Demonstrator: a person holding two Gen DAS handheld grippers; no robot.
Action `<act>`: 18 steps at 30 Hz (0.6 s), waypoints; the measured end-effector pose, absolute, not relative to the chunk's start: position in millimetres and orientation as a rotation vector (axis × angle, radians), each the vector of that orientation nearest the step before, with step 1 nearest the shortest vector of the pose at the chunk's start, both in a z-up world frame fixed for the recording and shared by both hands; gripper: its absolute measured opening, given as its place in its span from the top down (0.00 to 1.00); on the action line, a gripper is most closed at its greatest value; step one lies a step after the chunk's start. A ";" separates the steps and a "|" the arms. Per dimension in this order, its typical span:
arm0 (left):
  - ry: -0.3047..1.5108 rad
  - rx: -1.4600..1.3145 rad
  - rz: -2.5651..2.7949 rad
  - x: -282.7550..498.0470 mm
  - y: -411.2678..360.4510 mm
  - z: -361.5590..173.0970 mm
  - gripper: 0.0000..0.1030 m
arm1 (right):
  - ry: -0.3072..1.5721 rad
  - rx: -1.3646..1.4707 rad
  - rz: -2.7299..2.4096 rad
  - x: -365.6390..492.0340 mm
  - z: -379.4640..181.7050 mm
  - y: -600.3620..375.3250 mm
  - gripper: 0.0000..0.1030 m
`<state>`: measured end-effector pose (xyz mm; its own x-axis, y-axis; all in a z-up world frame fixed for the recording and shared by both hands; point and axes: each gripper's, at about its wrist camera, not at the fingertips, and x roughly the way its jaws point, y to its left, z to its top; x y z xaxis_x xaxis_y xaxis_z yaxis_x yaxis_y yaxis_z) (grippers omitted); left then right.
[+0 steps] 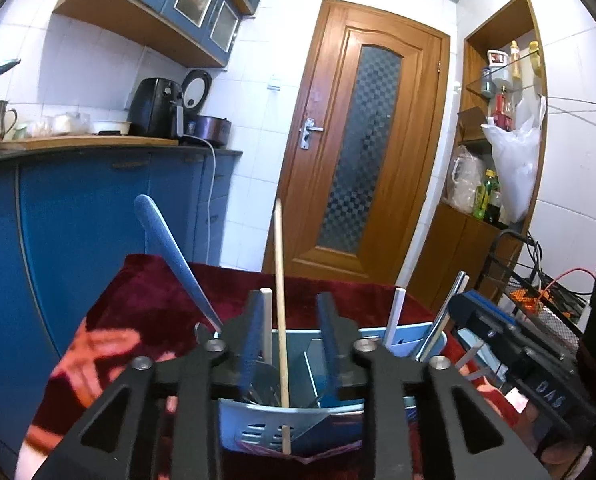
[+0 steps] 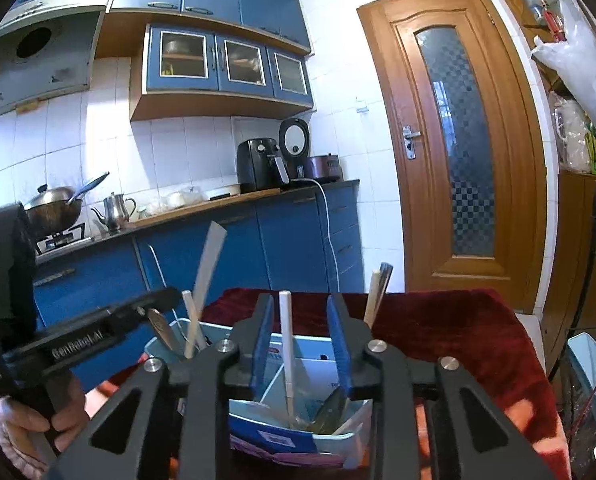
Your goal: Organize utensils
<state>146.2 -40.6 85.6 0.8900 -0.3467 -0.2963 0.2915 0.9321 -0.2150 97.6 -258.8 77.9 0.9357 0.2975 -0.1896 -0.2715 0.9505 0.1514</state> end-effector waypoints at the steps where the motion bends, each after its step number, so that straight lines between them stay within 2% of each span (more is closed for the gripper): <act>1: 0.337 -0.166 -0.331 145.2 -40.5 86.4 0.67 | 0.209 0.127 0.291 95.8 79.4 -259.0 0.65; 10: 0.355 -0.152 -0.360 138.1 -41.7 99.2 0.64 | 0.196 0.192 0.298 75.6 94.5 -265.4 0.62; 18: 0.425 -0.140 -0.370 169.5 -45.5 124.2 0.64 | 0.241 0.193 0.249 58.1 92.0 -268.3 0.62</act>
<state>169.5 -45.5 124.2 0.8456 -0.3784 -0.3764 0.3204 0.9239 -0.2091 58.1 -268.3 92.0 0.9408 0.2658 -0.2105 -0.2199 0.9509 0.2178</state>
